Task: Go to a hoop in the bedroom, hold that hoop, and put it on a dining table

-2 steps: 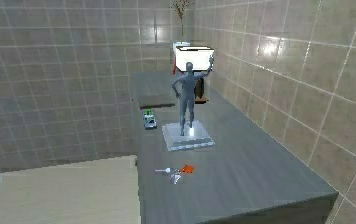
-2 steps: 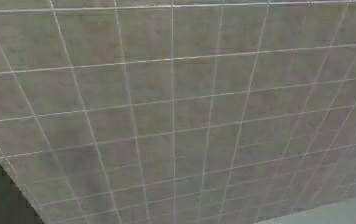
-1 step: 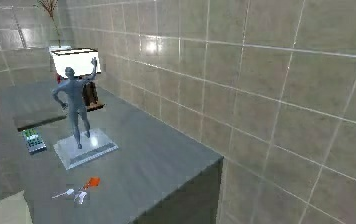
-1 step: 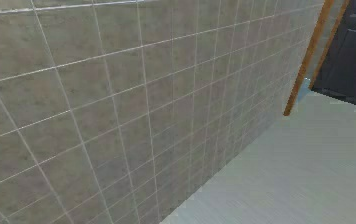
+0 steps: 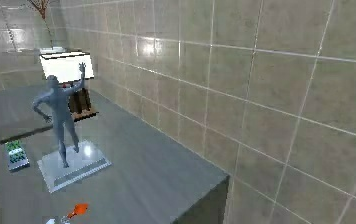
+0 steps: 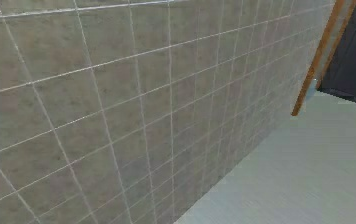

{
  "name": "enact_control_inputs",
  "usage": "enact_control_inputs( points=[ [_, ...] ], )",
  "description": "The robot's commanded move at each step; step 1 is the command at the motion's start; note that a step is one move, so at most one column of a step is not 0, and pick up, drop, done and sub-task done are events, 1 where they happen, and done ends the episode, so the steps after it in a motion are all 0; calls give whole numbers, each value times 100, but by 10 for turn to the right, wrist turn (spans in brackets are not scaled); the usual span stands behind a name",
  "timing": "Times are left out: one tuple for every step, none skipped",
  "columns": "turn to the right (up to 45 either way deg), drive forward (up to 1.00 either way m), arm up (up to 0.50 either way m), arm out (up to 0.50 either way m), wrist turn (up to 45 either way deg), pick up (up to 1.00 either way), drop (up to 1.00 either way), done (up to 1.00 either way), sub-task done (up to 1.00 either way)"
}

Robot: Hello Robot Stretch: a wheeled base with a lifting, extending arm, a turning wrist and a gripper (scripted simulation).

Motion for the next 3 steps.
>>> enact_control_inputs(
  points=[
    [-450, 0, 0, 0, 0, 0, 0, 0, 0],
    [-450, 0, 0, 0, 0, 0, 0, 0, 0],
    [-300, 0, 0, 0, 0, 0, 0, 0, 0]
  ],
)
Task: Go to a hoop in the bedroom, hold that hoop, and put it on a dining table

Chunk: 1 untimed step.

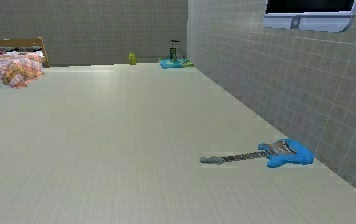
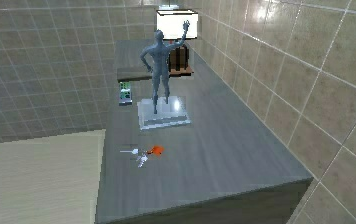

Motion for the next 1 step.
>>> enact_control_inputs(
  points=[
    [0, 0, 50, 0, 0, 0, 0, 0, 0]
  ],
)
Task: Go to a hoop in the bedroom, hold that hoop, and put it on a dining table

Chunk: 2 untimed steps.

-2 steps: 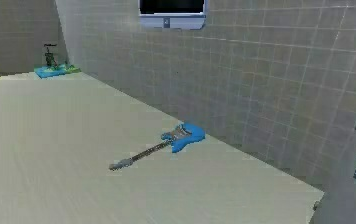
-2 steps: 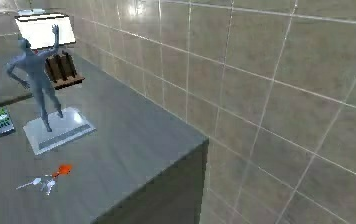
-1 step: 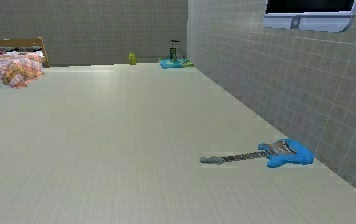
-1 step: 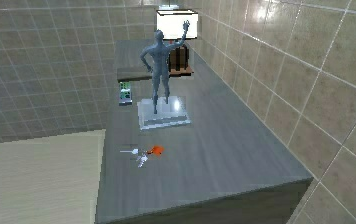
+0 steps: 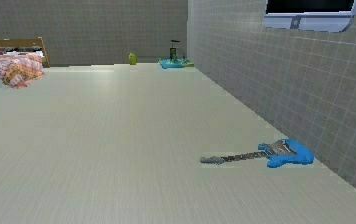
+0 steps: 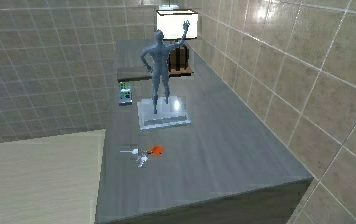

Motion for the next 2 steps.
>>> enact_control_inputs(
  points=[
    [0, 0, 38, 0, 0, 0, 0, 0, 0],
    [0, 0, 0, 12, 0, 0, 0, 0, 0]
  ],
)
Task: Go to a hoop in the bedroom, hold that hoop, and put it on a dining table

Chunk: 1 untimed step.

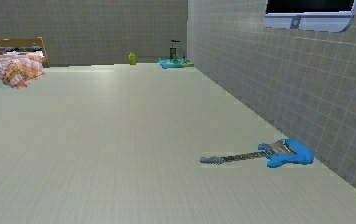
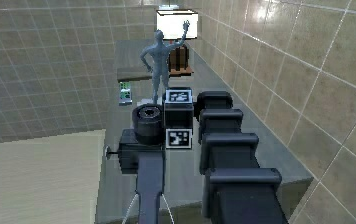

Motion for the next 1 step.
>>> enact_control_inputs(
  points=[
    [0, 0, 0, 0, 450, 0, 0, 0, 0]
  ],
)
